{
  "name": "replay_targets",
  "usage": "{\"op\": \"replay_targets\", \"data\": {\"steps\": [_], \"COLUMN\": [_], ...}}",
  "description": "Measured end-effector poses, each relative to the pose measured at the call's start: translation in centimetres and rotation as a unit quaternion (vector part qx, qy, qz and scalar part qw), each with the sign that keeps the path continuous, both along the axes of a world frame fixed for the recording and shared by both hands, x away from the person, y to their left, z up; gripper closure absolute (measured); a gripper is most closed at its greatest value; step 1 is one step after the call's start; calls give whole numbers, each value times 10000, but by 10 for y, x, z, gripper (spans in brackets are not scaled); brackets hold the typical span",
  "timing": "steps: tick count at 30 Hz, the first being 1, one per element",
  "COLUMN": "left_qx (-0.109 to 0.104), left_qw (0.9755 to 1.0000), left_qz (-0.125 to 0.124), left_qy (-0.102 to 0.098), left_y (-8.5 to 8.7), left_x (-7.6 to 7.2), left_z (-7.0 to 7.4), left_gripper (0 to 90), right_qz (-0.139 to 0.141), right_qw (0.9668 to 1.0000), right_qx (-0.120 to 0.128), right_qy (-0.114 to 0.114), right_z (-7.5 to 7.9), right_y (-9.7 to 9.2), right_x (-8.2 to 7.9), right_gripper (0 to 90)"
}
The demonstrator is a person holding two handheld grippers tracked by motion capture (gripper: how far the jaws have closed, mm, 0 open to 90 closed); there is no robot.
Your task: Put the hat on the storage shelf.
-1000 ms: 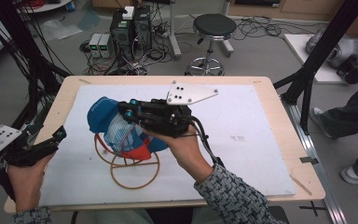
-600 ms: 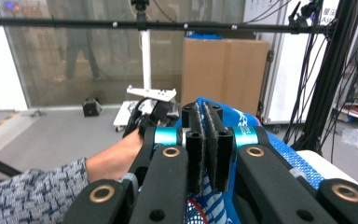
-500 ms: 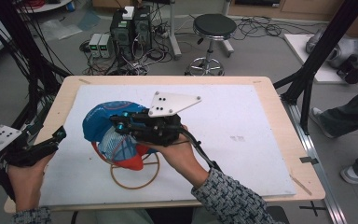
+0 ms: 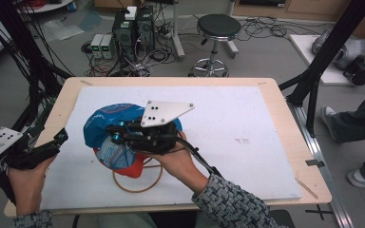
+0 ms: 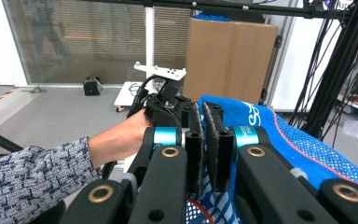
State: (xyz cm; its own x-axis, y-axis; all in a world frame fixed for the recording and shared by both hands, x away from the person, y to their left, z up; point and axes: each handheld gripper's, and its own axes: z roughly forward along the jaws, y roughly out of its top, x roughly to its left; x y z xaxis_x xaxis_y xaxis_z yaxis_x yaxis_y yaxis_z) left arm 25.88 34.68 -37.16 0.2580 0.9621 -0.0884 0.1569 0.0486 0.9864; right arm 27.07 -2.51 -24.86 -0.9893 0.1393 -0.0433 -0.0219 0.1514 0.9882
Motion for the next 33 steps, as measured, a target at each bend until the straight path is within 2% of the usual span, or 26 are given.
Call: {"op": "replay_targets", "data": {"steps": [15, 19, 21, 26, 30, 33], "left_qx": [5, 4, 1, -7, -10, -17], "left_qw": [10000, 10000, 10000, 10000, 10000, 10000], "left_qz": [-18, -14, -23, -19, -22, -21], "left_qy": [5, 3, -2, 4, 3, 13], "left_y": [0, 0, -1, 0, 0, 0], "left_x": [0, 0, 0, 0, 0, 0], "left_z": [0, 0, 0, 0, 0, -1], "left_gripper": [171, 171, 171, 171, 171, 172], "right_qz": [307, 270, 238, 98, -51, -125], "right_qw": [9990, 9993, 9995, 9997, 9986, 9979], "right_qx": [218, 111, 38, -177, -320, -381], "right_qy": [260, 246, 194, -124, -420, -505], "right_z": [3, 0, -1, -4, -4, -4], "right_y": [1, 3, 5, 9, 10, 9], "right_x": [-6, -5, -6, -10, -12, -14], "right_gripper": [873, 873, 872, 853, 853, 853]}}
